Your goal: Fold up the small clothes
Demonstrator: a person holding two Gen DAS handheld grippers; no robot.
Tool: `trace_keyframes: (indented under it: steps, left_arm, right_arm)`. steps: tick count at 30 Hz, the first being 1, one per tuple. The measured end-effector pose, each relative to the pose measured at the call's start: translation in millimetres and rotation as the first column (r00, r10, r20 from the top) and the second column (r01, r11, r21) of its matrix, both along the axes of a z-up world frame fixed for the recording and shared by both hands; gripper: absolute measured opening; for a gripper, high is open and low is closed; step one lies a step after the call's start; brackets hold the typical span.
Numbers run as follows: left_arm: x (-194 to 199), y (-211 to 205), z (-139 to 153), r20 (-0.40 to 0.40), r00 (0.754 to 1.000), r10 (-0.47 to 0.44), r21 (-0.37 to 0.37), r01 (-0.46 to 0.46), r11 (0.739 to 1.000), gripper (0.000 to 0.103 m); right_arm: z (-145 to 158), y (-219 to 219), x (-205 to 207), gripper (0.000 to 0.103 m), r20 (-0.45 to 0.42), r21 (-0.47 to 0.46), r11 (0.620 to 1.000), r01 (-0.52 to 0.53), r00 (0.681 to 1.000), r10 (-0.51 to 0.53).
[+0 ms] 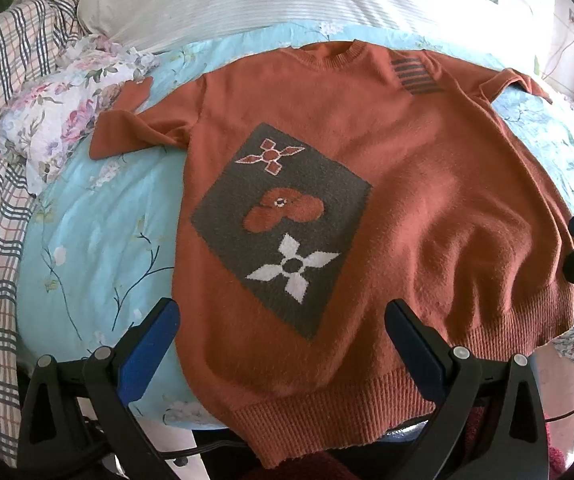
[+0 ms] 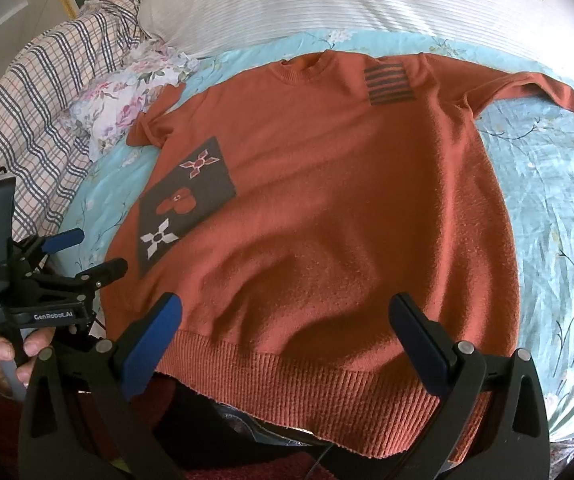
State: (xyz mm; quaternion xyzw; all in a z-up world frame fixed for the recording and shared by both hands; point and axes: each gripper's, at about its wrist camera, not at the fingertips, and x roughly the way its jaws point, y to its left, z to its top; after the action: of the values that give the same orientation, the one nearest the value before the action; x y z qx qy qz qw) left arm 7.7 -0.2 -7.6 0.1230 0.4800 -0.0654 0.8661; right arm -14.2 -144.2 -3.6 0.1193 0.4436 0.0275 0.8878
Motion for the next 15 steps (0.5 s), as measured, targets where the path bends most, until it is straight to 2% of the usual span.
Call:
trace_keyframes:
  steps: [4, 5, 15]
  left_arm:
    - [3.7, -0.2, -2.8, -0.027, 1.0, -0.001, 0.004, 0.001, 1.0, 0.102]
    - [4.5, -0.8, -3.7, -0.057, 0.998, 0.0, 0.01, 0.0, 1.0, 0.102]
    - [16.6, -4.4, -9.3, -0.075, 0.997, 0.009, -0.007, -0.009, 1.0, 0.102]
  right_arm:
    - [0.1, -0.7, 0.7, 0.103, -0.004, -0.013, 1.0, 0.004, 1.0, -0.004]
    - [-0.2, -1.1, 1.1, 0.103, -0.009, -0.014, 1.0, 0.006, 1.0, -0.006]
    - [-1.5, -25.6, 8.4, 0.103, 0.0, 0.028, 0.999, 0.044, 0.999, -0.044]
